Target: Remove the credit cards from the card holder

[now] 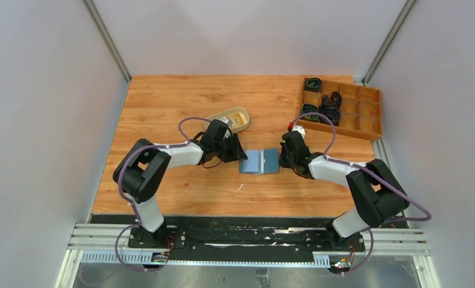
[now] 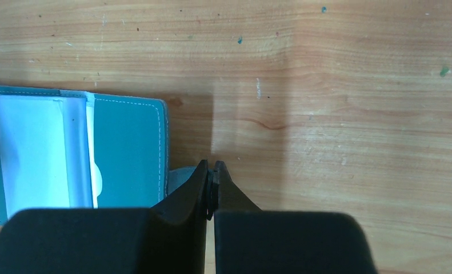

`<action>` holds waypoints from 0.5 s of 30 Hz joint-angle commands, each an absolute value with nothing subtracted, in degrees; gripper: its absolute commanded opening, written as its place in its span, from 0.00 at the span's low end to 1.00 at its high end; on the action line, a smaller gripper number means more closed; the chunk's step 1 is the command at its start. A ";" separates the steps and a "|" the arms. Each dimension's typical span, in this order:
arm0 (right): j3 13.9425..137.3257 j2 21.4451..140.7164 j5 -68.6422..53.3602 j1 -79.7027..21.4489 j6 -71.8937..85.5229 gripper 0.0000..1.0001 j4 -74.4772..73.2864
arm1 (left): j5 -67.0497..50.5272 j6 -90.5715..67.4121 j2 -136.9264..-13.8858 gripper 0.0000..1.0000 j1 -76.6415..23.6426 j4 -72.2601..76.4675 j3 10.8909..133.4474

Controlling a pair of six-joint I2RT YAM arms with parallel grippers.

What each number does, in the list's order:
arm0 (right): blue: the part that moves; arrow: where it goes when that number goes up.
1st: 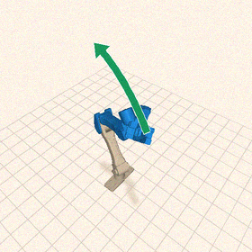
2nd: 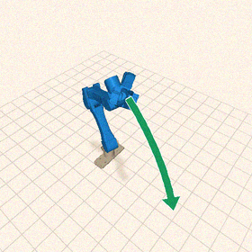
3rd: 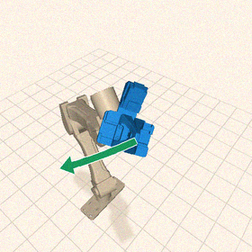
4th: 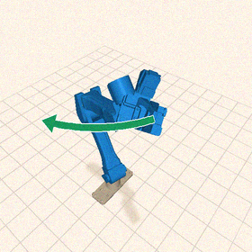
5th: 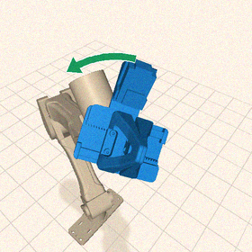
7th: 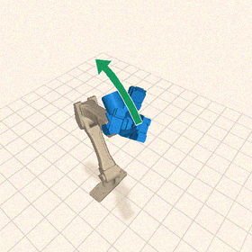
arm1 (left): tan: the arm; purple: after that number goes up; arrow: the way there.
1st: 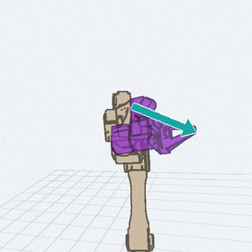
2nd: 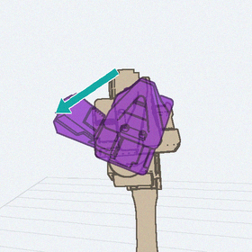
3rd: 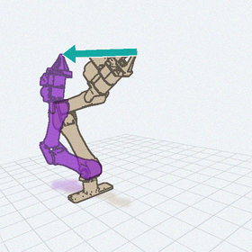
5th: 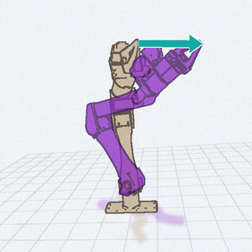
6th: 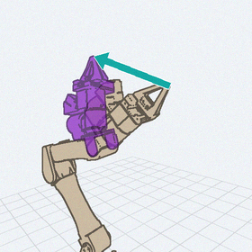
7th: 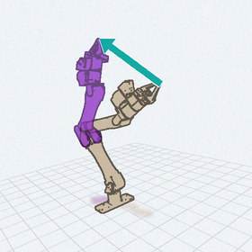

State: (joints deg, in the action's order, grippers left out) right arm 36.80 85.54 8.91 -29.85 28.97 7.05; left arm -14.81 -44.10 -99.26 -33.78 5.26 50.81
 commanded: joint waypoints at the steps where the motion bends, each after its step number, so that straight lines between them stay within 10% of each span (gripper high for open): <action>1: 36.21 88.04 6.83 -29.42 28.65 0.03 5.26 | -18.65 -48.81 -103.94 0.43 -33.19 8.20 51.57; 15: 35.95 89.81 5.31 -29.26 28.56 0.03 6.99 | -13.76 -47.98 -99.45 0.43 -29.31 4.02 46.81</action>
